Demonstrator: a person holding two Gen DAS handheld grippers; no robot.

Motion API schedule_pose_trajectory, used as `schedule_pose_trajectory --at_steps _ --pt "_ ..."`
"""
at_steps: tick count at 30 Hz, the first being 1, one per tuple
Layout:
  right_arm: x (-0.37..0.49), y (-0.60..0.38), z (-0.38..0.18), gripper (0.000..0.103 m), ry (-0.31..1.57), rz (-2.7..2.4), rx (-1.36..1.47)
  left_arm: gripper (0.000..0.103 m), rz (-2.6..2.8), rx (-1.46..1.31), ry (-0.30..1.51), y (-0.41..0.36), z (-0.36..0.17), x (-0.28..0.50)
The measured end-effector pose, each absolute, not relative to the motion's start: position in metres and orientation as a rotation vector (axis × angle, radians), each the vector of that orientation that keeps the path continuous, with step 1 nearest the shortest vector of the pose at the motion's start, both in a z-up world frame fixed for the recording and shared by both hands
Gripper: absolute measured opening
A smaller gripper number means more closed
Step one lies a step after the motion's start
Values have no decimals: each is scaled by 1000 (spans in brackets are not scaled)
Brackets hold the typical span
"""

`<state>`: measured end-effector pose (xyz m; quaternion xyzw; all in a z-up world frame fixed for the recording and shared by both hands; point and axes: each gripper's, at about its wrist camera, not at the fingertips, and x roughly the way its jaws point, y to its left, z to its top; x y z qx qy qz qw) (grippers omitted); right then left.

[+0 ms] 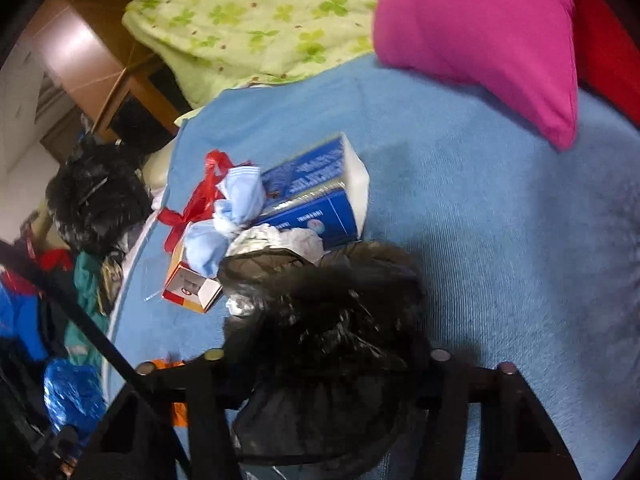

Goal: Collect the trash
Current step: 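Carry both bags to the red mesh basket and release them inside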

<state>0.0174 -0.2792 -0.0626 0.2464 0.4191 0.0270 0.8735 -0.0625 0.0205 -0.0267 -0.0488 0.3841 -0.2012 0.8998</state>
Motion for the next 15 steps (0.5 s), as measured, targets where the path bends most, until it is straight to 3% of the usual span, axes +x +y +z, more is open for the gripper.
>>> schedule_pose_trajectory --at_steps 5,15 --pt "3 -269 -35 49 781 62 398 48 -420 -93 779 16 -21 -63" --pt "-91 -302 60 49 342 -7 305 48 -546 11 697 -54 24 -67"
